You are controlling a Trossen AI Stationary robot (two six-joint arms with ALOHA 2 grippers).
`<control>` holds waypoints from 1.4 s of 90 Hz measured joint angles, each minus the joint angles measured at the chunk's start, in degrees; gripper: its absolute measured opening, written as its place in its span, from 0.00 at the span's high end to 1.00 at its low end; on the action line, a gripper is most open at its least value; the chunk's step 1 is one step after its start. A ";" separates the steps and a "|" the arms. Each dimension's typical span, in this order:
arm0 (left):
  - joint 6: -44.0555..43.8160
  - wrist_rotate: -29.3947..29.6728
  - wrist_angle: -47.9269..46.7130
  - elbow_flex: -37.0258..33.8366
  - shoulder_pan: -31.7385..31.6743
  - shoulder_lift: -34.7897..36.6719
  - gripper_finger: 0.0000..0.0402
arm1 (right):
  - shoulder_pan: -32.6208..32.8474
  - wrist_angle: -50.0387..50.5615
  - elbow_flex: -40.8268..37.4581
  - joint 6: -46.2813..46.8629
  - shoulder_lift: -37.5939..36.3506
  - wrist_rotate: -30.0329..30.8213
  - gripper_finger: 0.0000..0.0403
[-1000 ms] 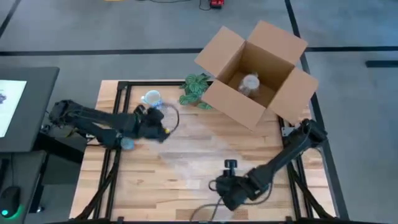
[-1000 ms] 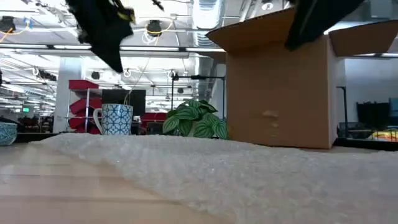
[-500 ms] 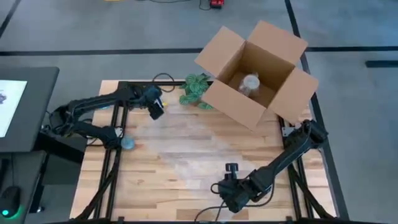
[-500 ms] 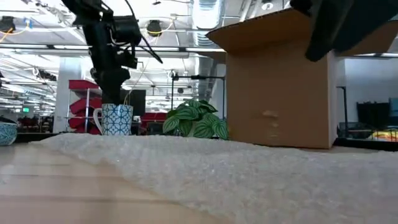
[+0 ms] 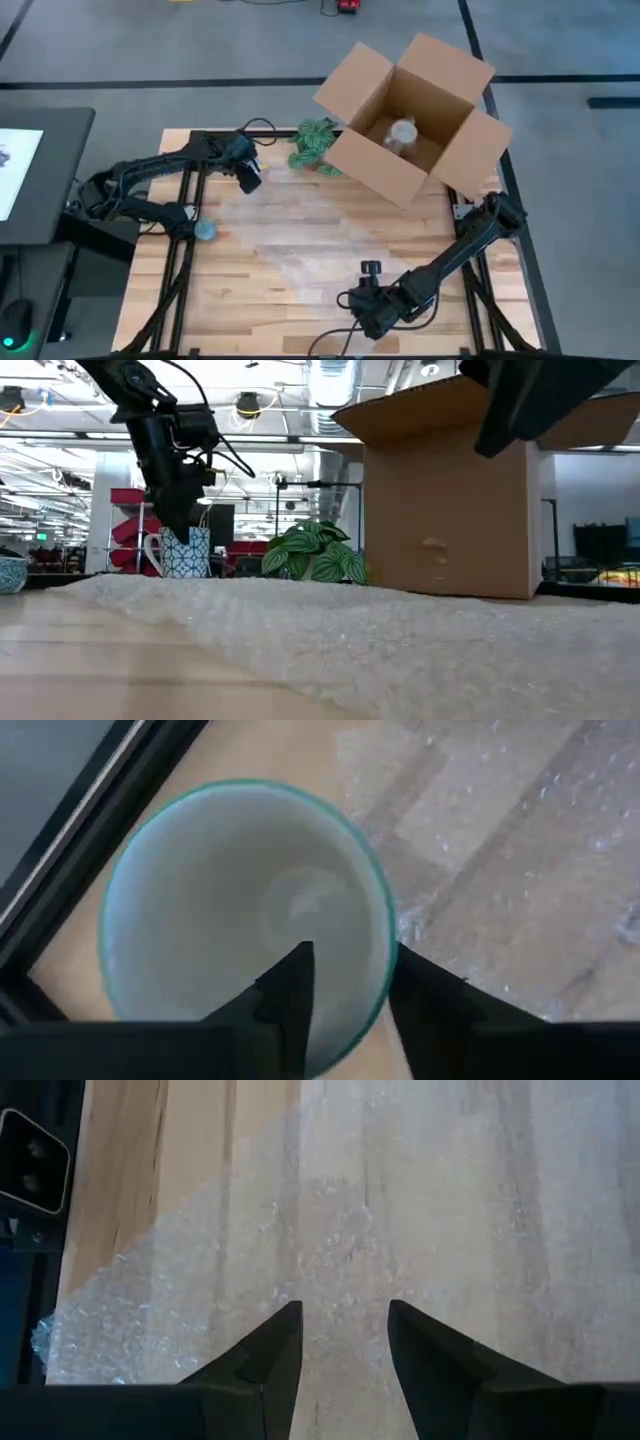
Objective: Wrap mug
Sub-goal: Wrap the blue mug
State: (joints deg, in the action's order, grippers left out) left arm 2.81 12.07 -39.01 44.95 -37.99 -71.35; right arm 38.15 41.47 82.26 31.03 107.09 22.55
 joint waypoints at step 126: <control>-9.75 -5.08 -13.52 46.28 48.91 -40.70 0.99 | 7.85 -0.81 0.07 0.02 -12.20 19.32 0.66</control>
State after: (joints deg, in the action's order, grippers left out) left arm -6.94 6.99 -52.53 91.23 10.92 -112.05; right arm 46.00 40.66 82.32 31.05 94.89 41.87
